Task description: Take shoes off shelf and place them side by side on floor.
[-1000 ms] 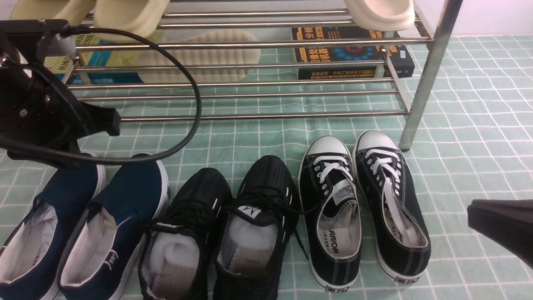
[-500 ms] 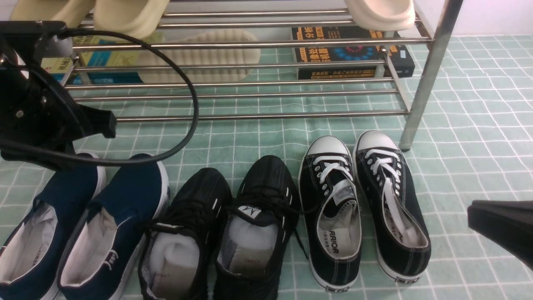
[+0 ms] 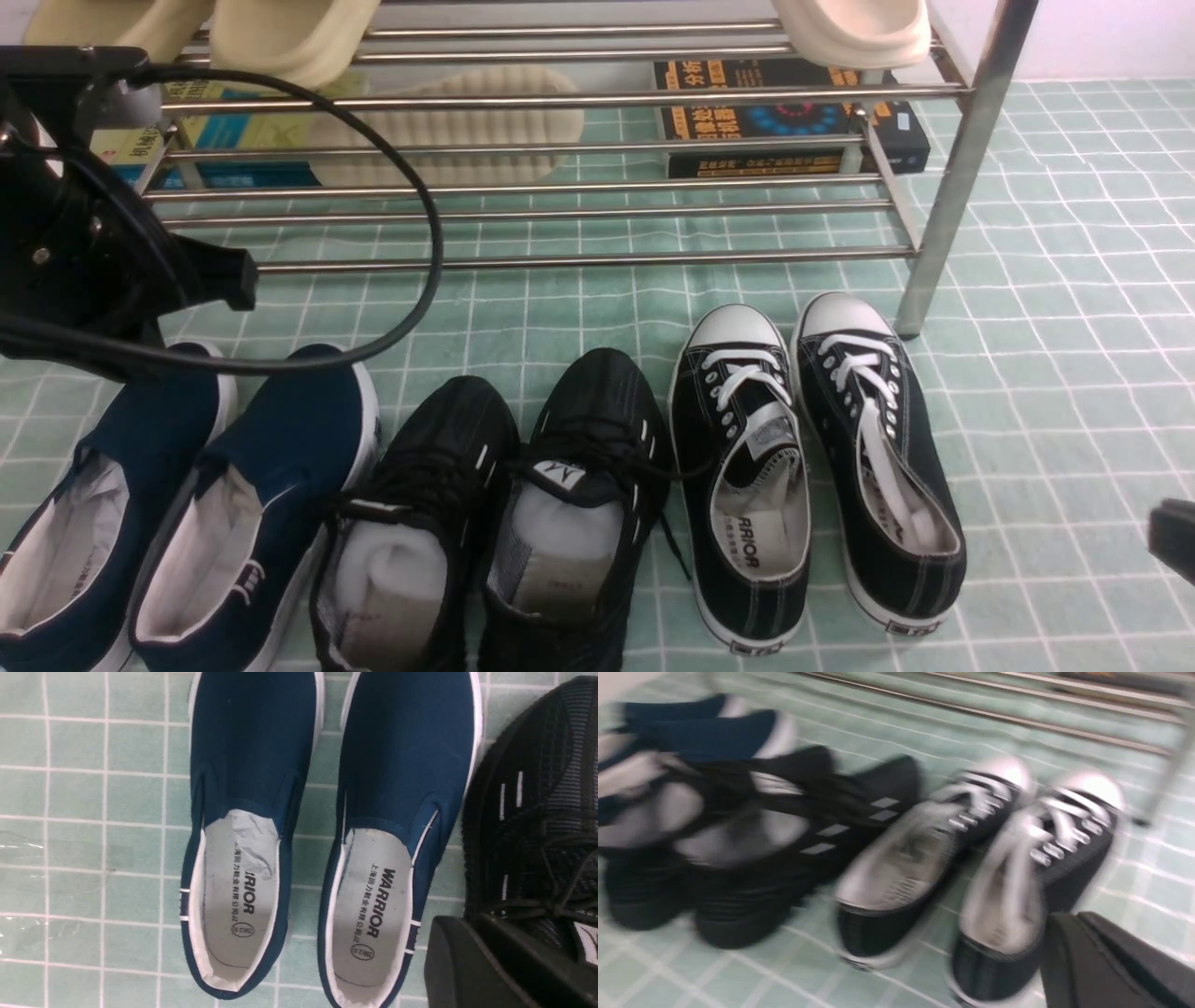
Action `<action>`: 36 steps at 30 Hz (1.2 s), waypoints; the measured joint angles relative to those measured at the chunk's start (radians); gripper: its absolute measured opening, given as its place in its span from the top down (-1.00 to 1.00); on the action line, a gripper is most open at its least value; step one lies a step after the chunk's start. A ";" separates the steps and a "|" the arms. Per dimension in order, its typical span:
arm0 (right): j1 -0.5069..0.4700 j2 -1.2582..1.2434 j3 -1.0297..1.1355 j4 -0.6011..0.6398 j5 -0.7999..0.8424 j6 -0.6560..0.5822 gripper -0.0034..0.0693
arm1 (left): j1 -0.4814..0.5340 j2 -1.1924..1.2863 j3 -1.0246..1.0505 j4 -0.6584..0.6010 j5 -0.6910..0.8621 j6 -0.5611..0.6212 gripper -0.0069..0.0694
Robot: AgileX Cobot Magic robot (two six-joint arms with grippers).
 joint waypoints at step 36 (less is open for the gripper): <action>-0.462 -0.404 0.365 -0.022 -0.020 0.000 0.82 | 0.000 -0.571 0.200 0.008 0.028 0.021 0.60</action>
